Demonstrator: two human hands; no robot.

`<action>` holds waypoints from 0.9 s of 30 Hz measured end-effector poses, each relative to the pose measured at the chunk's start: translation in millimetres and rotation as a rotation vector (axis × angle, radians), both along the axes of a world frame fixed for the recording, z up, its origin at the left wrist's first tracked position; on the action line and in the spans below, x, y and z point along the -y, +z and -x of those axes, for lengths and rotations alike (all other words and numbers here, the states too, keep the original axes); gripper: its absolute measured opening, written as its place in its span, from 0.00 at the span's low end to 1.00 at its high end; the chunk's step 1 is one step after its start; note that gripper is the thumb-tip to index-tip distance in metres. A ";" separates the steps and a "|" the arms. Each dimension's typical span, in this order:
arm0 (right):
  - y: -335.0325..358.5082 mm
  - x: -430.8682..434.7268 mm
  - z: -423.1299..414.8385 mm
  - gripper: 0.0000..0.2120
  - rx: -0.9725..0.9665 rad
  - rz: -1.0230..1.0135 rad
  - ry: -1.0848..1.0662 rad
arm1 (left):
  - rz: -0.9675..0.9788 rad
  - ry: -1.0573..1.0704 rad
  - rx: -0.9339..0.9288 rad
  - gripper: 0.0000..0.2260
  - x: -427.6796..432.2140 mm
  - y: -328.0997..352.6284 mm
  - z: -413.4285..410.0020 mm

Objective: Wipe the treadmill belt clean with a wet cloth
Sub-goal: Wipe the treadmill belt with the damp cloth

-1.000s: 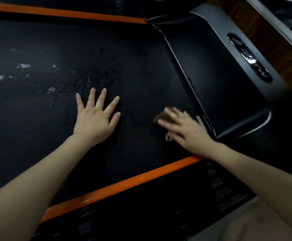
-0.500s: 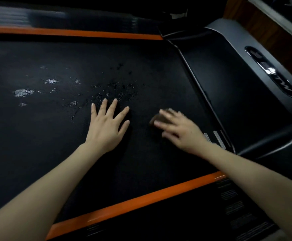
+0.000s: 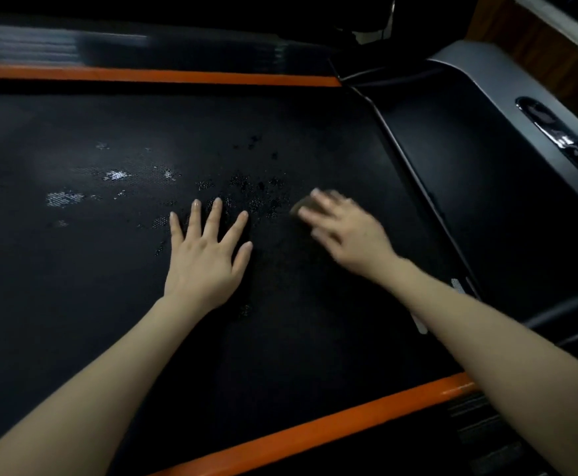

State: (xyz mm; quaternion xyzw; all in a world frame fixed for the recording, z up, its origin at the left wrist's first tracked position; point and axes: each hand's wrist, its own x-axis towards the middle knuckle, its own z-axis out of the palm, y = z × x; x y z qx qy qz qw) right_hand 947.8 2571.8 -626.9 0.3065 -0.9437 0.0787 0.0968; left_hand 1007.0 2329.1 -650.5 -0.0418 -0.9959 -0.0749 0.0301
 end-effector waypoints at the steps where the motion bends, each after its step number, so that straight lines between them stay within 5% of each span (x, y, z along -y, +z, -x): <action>1: 1.2 -1.1 22.2 0.20 0.026 0.026 -0.181 | 0.001 0.000 -0.003 0.30 -0.6 0.5 0.3; 4: -0.6 27.4 37.6 0.20 0.093 0.030 -0.488 | 0.001 0.003 -0.011 0.30 -1.5 1.7 1.0; 9: -7.7 38.3 -23.2 0.20 0.020 -0.012 0.187 | -0.014 -0.013 -0.025 0.28 1.2 0.2 1.3; 11: -4.2 20.2 3.5 0.20 0.009 -0.059 0.239 | -0.021 -0.016 -0.025 0.28 2.4 0.0 0.7; 17: 4.6 30.8 82.8 0.20 0.121 0.077 -0.601 | -0.016 -0.002 -0.031 0.27 -0.9 -0.5 1.9; 23: -7.5 63.0 15.3 0.21 0.057 0.015 0.198 | -0.011 -0.001 -0.010 0.27 -0.1 0.1 2.3; 25: -4.9 45.7 44.2 0.21 0.042 0.000 0.147 | -0.024 -0.005 0.004 0.27 0.6 2.8 2.0; 27: -0.4 34.2 81.3 0.20 0.061 0.063 -0.134 | -0.042 -0.006 0.020 0.27 1.9 5.2 1.7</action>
